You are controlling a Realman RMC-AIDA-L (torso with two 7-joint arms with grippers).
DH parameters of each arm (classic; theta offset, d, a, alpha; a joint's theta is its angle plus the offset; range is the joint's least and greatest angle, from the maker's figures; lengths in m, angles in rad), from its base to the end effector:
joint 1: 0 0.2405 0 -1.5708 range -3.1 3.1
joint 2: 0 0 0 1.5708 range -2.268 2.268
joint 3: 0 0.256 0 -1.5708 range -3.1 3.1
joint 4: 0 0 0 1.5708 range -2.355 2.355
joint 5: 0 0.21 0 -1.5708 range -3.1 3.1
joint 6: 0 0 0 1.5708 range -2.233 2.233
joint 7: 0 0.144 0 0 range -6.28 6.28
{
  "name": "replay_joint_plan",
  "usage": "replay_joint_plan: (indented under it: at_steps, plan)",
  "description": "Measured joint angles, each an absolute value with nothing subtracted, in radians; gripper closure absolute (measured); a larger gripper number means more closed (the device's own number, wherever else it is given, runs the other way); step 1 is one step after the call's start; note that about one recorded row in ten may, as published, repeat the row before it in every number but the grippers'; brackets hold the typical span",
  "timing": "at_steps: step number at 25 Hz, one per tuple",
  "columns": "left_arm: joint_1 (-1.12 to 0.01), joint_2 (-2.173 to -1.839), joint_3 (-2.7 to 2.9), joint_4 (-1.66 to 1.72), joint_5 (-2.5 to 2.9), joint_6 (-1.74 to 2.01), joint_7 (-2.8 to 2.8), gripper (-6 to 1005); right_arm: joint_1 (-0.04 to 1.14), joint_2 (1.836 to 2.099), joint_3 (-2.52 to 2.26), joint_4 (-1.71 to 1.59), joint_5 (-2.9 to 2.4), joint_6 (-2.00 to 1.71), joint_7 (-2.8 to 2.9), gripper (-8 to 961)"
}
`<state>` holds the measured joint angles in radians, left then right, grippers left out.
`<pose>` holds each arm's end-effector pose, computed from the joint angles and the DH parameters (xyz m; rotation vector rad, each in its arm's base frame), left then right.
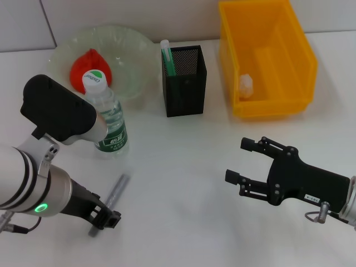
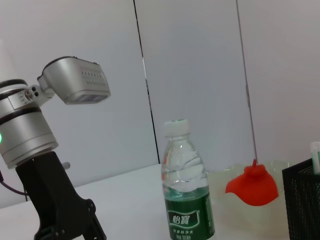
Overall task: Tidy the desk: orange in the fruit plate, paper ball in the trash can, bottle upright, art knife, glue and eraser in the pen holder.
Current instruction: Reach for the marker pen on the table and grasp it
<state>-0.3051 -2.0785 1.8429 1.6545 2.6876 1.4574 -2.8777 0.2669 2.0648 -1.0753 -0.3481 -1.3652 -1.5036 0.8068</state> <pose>-0.1836 0.2787 -0.0454 -2.5193 -0.9225 0.5687 0.3086 0.2472 -0.0401 -2.4601 0.4783 0.9283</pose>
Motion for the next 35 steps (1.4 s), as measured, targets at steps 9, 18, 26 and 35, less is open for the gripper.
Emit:
replay_joint_plan:
  at_steps: [9, 18, 26, 35]
  plan:
    - [-0.306, -2.079, 1.842, 1.635, 2.687, 1.452, -2.878, 456, 0.268, 2.068, -1.075, -0.348, -1.365, -1.501, 0.807, 128]
    - [-0.314, -2.079, 1.848, 1.609, 2.7, 1.444, -2.878, 462, 0.268, 2.072, -1.077, -0.348, -1.365, -1.499, 0.807, 128]
    - [-0.318, -2.08, 1.85, 1.608, 2.7, 1.448, -2.878, 466, 0.265, 2.074, -1.077, -0.348, -1.365, -1.501, 0.806, 128]
    - [-0.317, -2.08, 1.851, 1.605, 2.698, 1.446, -2.878, 472, 0.264, 2.074, -1.077, -0.348, -1.365, -1.502, 0.806, 128]
